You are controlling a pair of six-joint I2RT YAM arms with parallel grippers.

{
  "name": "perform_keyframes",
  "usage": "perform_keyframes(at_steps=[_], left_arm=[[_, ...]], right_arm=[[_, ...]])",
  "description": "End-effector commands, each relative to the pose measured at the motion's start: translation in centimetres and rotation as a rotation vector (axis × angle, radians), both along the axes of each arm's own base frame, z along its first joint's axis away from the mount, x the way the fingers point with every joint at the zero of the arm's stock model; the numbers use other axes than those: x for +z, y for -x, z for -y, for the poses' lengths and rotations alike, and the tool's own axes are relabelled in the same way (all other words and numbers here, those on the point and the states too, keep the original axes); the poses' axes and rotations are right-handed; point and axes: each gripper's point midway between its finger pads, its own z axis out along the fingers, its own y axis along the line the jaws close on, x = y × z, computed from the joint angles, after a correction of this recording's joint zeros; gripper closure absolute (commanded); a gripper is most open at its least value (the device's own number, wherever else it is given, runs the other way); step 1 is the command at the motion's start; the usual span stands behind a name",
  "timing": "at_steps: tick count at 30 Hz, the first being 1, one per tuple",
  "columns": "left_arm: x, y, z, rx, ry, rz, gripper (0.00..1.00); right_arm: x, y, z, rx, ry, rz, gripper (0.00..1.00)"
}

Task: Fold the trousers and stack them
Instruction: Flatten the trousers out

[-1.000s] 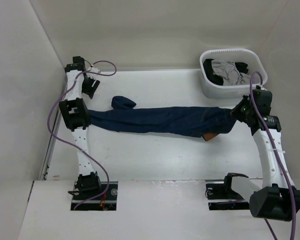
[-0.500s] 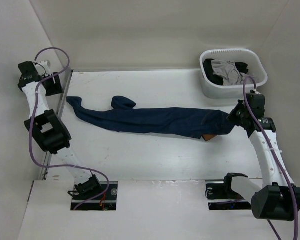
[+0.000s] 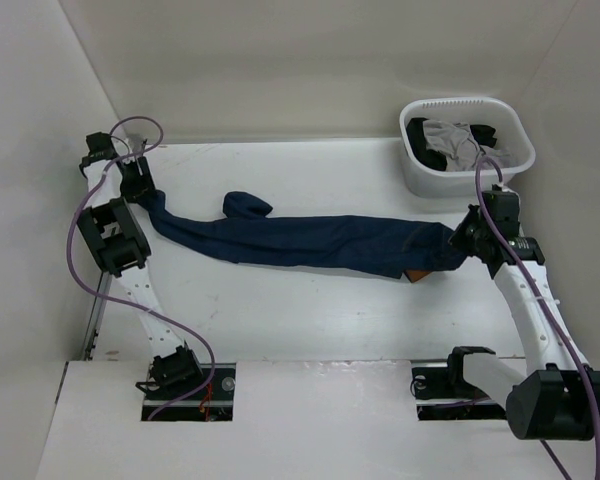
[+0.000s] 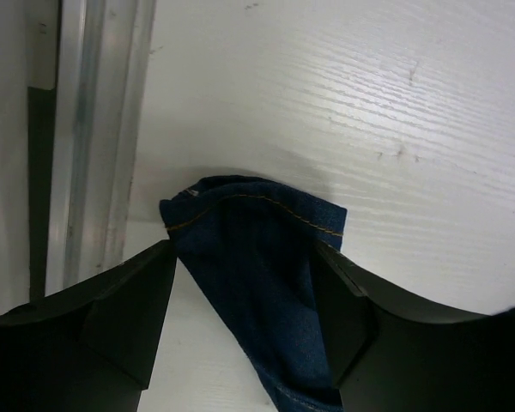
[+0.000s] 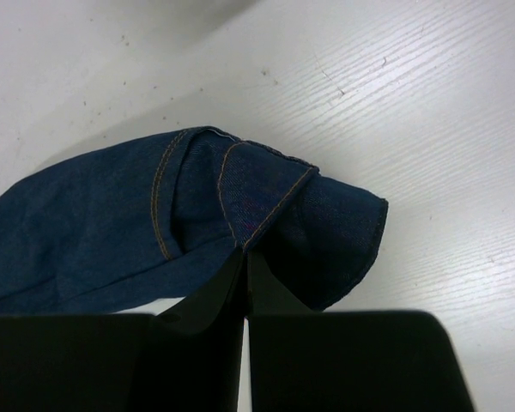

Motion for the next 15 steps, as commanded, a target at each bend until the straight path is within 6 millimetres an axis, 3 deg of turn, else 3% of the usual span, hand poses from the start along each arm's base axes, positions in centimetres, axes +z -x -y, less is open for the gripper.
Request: perform_keyframes(at_steps=[1, 6, 8, 11, 14, 15], left_arm=[[1.1, -0.3, -1.4, 0.054, -0.031, 0.018, 0.38], [2.2, -0.8, -2.2, 0.082, -0.073, 0.066, 0.37], [1.7, -1.3, -2.3, 0.072, -0.074, 0.067, 0.37], [0.6, -2.0, -0.7, 0.021, -0.057, 0.046, 0.39], [-0.7, -1.2, 1.3, -0.043, -0.017, -0.002, 0.52], [-1.2, -0.6, 2.0, -0.071, 0.007, -0.023, 0.62]], right_arm=[[1.4, -0.4, 0.0, -0.002, 0.018, 0.06, 0.96], [1.0, -0.1, -0.1, -0.002, 0.014, 0.056, 0.96], [0.9, -0.1, -0.1, 0.002, 0.017, 0.051, 0.96], [1.1, -0.2, -0.1, 0.005, 0.022, 0.052, 0.96], [1.6, -0.3, -0.1, 0.005, 0.022, 0.064, 0.96], [1.7, -0.3, -0.1, 0.005, 0.022, 0.069, 0.96]])
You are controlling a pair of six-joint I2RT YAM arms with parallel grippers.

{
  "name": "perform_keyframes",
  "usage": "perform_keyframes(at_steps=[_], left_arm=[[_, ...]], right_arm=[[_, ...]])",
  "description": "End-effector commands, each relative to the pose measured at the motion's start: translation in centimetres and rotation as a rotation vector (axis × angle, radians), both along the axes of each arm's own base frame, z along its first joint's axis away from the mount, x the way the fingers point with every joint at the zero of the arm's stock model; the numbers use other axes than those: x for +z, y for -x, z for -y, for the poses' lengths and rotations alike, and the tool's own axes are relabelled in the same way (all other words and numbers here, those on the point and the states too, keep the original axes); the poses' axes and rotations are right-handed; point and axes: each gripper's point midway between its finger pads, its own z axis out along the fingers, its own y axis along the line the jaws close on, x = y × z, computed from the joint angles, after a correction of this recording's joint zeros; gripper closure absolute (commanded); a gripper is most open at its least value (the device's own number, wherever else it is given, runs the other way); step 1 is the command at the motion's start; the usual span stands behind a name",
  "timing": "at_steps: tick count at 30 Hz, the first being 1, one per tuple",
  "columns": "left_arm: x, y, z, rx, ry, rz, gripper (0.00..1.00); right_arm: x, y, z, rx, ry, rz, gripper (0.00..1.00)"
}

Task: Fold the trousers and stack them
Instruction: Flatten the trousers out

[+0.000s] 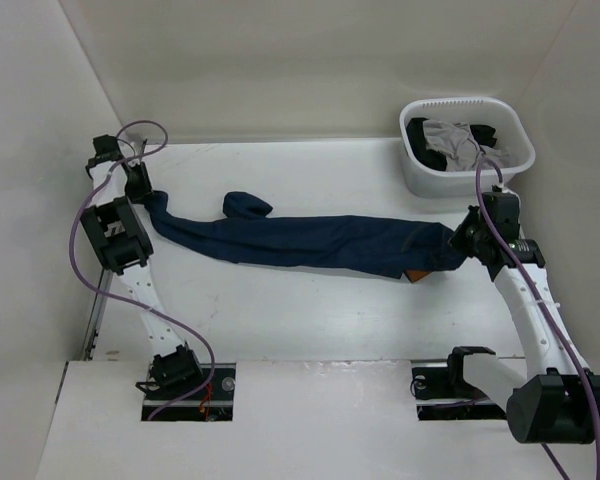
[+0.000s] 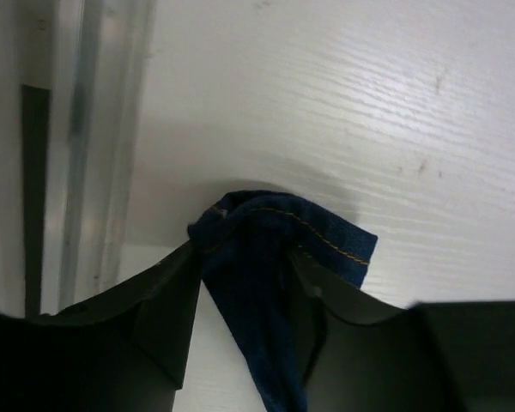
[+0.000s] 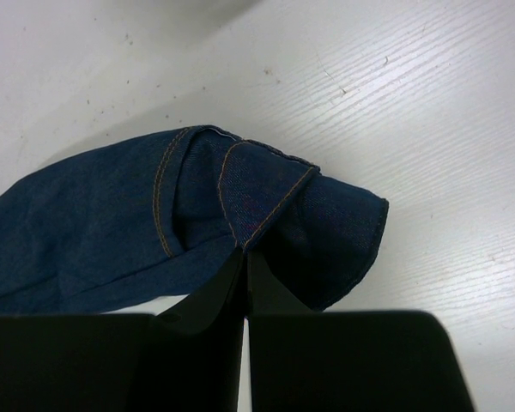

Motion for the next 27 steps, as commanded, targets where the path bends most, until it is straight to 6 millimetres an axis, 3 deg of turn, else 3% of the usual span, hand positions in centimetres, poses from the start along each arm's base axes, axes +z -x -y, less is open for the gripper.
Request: perform_keyframes(at_steps=[1, 3, 5, 8, 11, 14, 17, 19, 21, 23, 25, 27], left_arm=[[-0.3, 0.4, 2.6, -0.097, 0.062, -0.029, 0.75], [-0.7, 1.7, 2.9, -0.094, 0.088, -0.056, 0.97], [0.8, 3.0, 1.7, -0.076, 0.062, -0.042, 1.0], [6.0, 6.2, -0.2, -0.098, -0.031, 0.002, 1.0], [12.2, 11.7, -2.3, -0.165, -0.248, -0.013, 1.0], [15.8, 18.4, -3.7, -0.274, -0.465, -0.171, 1.0], [16.4, 24.2, -3.4, -0.405, -0.589, -0.387, 1.0], [15.4, 26.4, -2.6, -0.505, -0.637, -0.531, 0.96], [13.7, 27.0, -1.7, -0.613, -0.655, -0.646, 0.92], [11.7, 25.1, -0.8, -0.704, -0.648, -0.702, 0.84], [10.7, 21.4, -0.2, -0.714, -0.649, -0.693, 0.77], [10.5, 15.7, 1.3, -0.698, -0.635, -0.613, 0.68]], right_arm=[[1.6, -0.6, 0.0, 0.006, 0.018, 0.061, 0.96], [1.6, -0.4, 0.0, 0.007, 0.019, 0.062, 0.96], [1.9, -0.3, 0.0, 0.008, 0.021, 0.079, 0.96], [3.2, 0.1, 0.4, 0.005, 0.032, 0.122, 0.96], [5.0, 0.5, 1.0, -0.002, 0.044, 0.187, 0.96], [6.5, 0.9, 1.0, 0.025, 0.062, 0.238, 0.96], [7.3, 1.2, 0.9, 0.047, 0.08, 0.259, 0.96], [7.8, 1.2, 0.9, 0.05, 0.087, 0.273, 0.95], [7.9, 1.0, 0.8, 0.059, 0.091, 0.278, 0.95], [7.6, 0.6, 0.6, 0.07, 0.093, 0.27, 0.95], [7.1, 0.1, 0.0, 0.088, 0.086, 0.259, 0.95], [6.7, -0.4, -0.6, 0.102, 0.083, 0.253, 0.95]])
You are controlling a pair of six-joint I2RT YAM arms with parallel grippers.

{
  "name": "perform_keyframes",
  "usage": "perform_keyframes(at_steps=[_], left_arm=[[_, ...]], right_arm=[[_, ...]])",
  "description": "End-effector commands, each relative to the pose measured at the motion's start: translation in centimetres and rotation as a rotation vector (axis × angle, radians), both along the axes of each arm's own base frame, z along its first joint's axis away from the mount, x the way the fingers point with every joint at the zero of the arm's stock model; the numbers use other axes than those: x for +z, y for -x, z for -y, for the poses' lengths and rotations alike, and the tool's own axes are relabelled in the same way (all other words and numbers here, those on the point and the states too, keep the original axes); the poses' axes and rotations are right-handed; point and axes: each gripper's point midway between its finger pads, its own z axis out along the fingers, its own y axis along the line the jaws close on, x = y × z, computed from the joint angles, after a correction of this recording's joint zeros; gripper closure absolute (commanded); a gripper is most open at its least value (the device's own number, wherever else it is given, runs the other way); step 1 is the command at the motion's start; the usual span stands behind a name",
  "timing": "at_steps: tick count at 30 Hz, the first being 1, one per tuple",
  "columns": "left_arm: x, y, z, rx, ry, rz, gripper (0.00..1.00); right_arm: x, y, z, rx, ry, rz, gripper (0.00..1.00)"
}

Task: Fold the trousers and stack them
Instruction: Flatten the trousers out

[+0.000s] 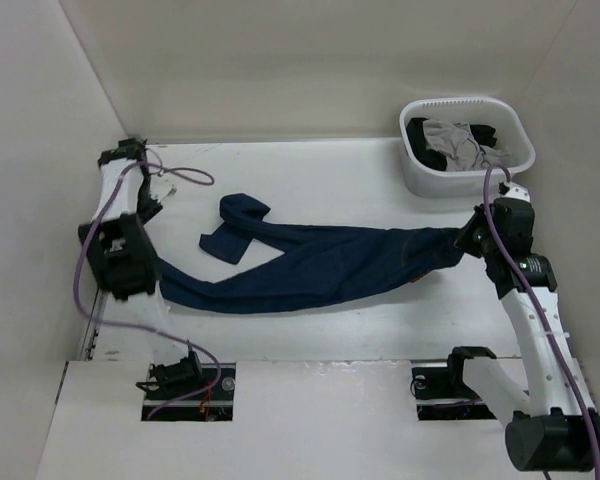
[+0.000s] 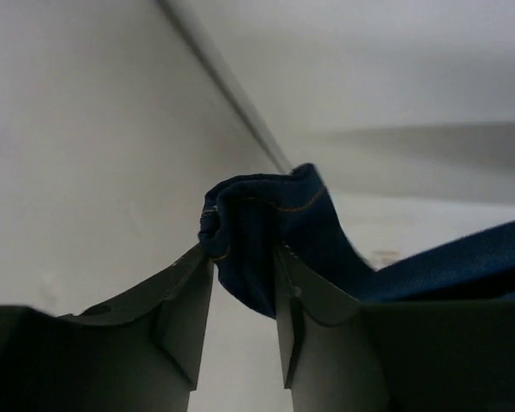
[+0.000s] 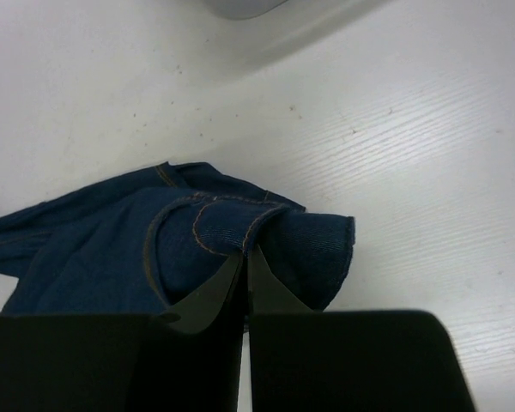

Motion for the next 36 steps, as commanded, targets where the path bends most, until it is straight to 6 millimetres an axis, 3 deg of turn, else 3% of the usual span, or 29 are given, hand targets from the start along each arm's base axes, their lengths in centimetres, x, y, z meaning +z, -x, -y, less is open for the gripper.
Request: perform_keyframes(at_steps=[1, 2, 4, 6, 8, 12, 14, 18, 21, 24, 28, 34, 36], left_arm=[[0.3, -8.0, 1.8, -0.027, 0.027, 0.091, 0.63], [1.2, -11.1, 3.9, -0.018, 0.107, 0.179, 0.5], [4.2, -15.1, 8.3, 0.017, 0.296, 0.34, 0.39], [5.6, -15.5, 10.9, 0.036, 0.421, 0.392, 0.39], [6.2, -14.4, 11.8, 0.081, 0.505, 0.417, 0.4], [6.7, -11.1, 6.2, 0.257, 0.49, 0.599, 0.38], [6.0, -8.2, 3.6, 0.336, 0.465, 0.641, 0.38], [-0.4, -1.8, 1.0, 0.437, 0.451, 0.489, 0.4], [-5.6, 1.1, 0.2, 0.507, 0.461, 0.347, 0.43], [-8.0, 1.2, -1.2, 0.549, 0.437, 0.33, 0.43], [-8.9, -1.0, -3.2, 0.575, 0.399, 0.394, 0.4], [-11.1, -1.9, -6.3, 0.592, 0.28, 0.394, 0.4], [-12.4, -1.5, -5.9, 0.57, 0.291, 0.352, 0.51]], right_arm=[[2.0, -1.9, -1.0, 0.035, 0.017, 0.083, 0.95], [1.6, -2.0, -1.3, 0.038, 0.013, 0.076, 0.95], [1.1, -2.1, -1.5, 0.035, 0.005, 0.061, 0.95], [0.4, -1.8, -1.6, 0.031, 0.003, 0.045, 0.95], [-0.1, -1.4, -1.5, 0.022, -0.002, 0.037, 0.95], [-1.3, -0.9, -1.4, 0.013, -0.009, 0.009, 0.95], [-1.7, -0.8, -1.1, 0.003, -0.012, -0.004, 0.95], [-2.0, -0.7, -0.8, -0.015, -0.024, -0.022, 0.94], [-2.2, -0.5, -0.7, -0.02, -0.032, -0.029, 0.94], [-2.5, -0.3, -0.7, -0.019, -0.037, -0.035, 0.94], [-3.1, -0.2, -0.8, -0.015, -0.037, -0.044, 0.93], [-4.7, 0.6, -0.3, -0.048, -0.053, -0.085, 0.92], [-5.3, 0.8, 0.2, -0.072, -0.063, -0.107, 0.91]])
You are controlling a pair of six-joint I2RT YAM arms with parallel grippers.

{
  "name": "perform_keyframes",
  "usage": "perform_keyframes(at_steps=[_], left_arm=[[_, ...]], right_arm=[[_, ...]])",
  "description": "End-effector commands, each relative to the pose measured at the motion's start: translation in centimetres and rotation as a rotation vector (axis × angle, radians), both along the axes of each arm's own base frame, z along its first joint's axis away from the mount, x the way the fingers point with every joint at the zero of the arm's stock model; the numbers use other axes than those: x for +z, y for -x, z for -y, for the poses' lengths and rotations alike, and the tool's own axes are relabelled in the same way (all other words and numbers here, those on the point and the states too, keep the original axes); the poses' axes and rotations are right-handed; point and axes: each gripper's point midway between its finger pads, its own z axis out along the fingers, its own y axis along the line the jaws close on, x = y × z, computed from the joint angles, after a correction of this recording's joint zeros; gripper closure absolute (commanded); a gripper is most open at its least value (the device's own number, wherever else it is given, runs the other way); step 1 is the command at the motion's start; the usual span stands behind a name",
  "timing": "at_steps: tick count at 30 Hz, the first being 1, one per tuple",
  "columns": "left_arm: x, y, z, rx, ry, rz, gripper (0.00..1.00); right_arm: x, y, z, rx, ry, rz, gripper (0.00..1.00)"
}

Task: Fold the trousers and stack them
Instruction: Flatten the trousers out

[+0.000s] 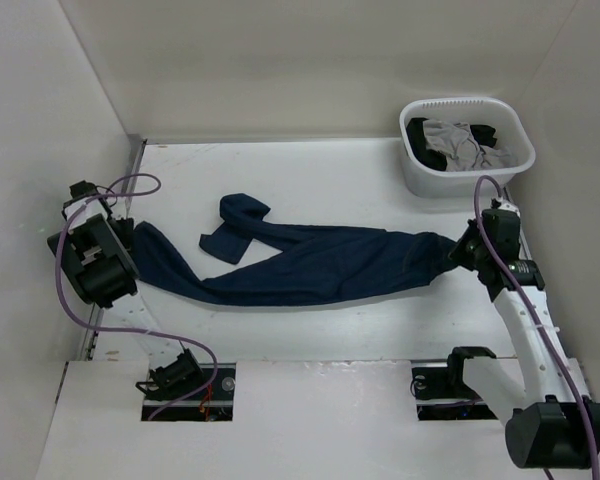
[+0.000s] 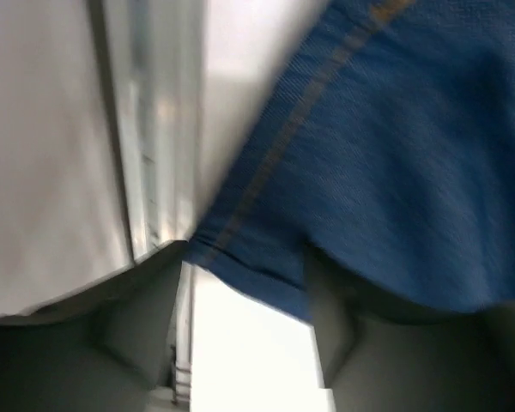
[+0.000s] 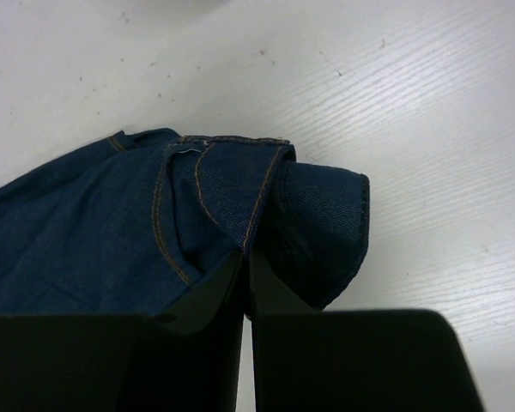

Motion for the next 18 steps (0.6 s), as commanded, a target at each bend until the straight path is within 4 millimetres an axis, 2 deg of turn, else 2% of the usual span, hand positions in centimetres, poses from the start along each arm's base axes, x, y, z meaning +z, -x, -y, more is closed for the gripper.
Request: perform_keyframes(at_steps=[1, 2, 3, 4, 6, 8, 10, 11, 14, 18], left_arm=[[-0.9, -0.9, -1.3, -0.027, -0.047, 0.008, 0.66], [-1.2, -0.5, -1.0, -0.051, -0.041, 0.001, 0.8], [-1.3, -0.3, -0.8, -0.072, -0.041, 0.002, 0.9], [-1.2, 0.0, -0.9, -0.087, -0.054, 0.006, 0.95], [-0.2, 0.4, -1.8, -0.109, -0.098, 0.01, 1.0], [1.3, 1.5, -3.7, -0.096, -0.152, 0.002, 1.0], [3.4, 2.8, -5.4, -0.101, -0.208, -0.007, 1.0], [4.2, 3.5, -5.7, -0.114, -0.222, -0.017, 1.0], [5.9, 6.5, -5.3, -0.145, -0.228, -0.056, 1.0], [6.0, 10.8, -3.8, -0.194, -0.208, -0.136, 1.0]], right_arm=[[0.1, -0.1, 0.9, -0.048, -0.034, 0.012, 0.91], [0.1, -0.3, 1.1, -0.058, -0.047, 0.016, 0.91], [0.6, -1.0, 1.5, -0.074, -0.065, 0.034, 0.92], [1.4, -1.8, 1.7, -0.078, -0.083, 0.064, 0.92], [4.1, -4.2, 1.8, -0.066, -0.121, 0.142, 0.94], [7.8, -6.3, 1.8, -0.041, -0.124, 0.219, 0.94], [10.3, -6.7, 2.0, -0.048, -0.117, 0.249, 0.95], [10.4, -6.0, 2.0, -0.063, -0.124, 0.241, 0.96], [7.7, -1.6, 3.1, -0.207, -0.184, 0.185, 0.97], [4.5, 3.9, 4.5, -0.38, -0.231, 0.157, 0.97]])
